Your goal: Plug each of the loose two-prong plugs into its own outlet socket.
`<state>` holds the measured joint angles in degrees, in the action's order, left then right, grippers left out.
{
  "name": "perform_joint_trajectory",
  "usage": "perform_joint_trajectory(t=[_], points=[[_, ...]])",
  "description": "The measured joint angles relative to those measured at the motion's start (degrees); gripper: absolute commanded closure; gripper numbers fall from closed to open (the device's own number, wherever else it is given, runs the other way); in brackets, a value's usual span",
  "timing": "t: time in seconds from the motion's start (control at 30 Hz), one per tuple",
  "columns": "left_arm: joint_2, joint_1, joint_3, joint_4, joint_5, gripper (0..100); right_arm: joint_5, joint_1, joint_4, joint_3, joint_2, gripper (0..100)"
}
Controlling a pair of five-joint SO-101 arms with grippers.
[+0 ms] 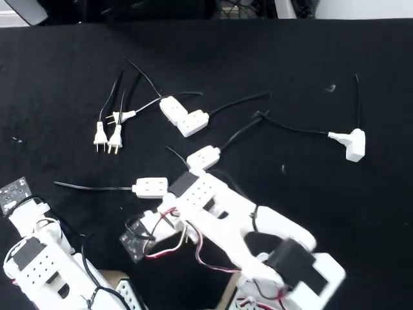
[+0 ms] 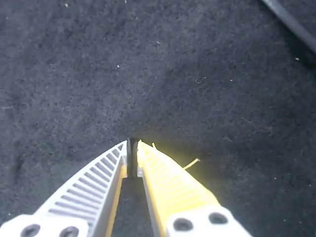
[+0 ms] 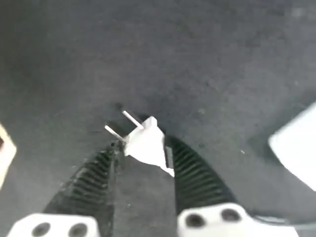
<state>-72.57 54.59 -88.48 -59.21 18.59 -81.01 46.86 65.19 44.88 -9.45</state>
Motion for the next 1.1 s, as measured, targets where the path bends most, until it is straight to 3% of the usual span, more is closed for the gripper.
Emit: perform_joint_trajectory(t=[0.2,0.37,0.5,0.73,0.87,1.03,1.1], points=[[0.0,0.0,0.0,0.0,0.09,95,14.42,-0.44,-1.49,2.2,-10.64,98.8],[0.0,-0.26,0.0,-0.18,0.09,95,29.54,-5.36,-11.87,12.75,-19.34,98.8],[0.0,-4.04,0.0,-0.35,0.09,95,40.18,-9.49,-16.97,18.55,-20.75,98.8],[0.0,-11.43,0.0,-0.35,0.09,95,54.42,-19.08,-15.21,14.42,-20.31,98.7],[0.0,-11.87,0.0,-0.35,0.09,95,57.14,-19.16,-7.65,11.08,-16.97,98.0],[0.0,-11.87,0.0,-0.35,0.09,95,57.05,-18.73,-4.66,9.14,-13.01,78.3],[0.0,-11.87,0.0,-0.35,0.09,95,54.33,-18.73,-4.04,8.53,-12.22,75.8]])
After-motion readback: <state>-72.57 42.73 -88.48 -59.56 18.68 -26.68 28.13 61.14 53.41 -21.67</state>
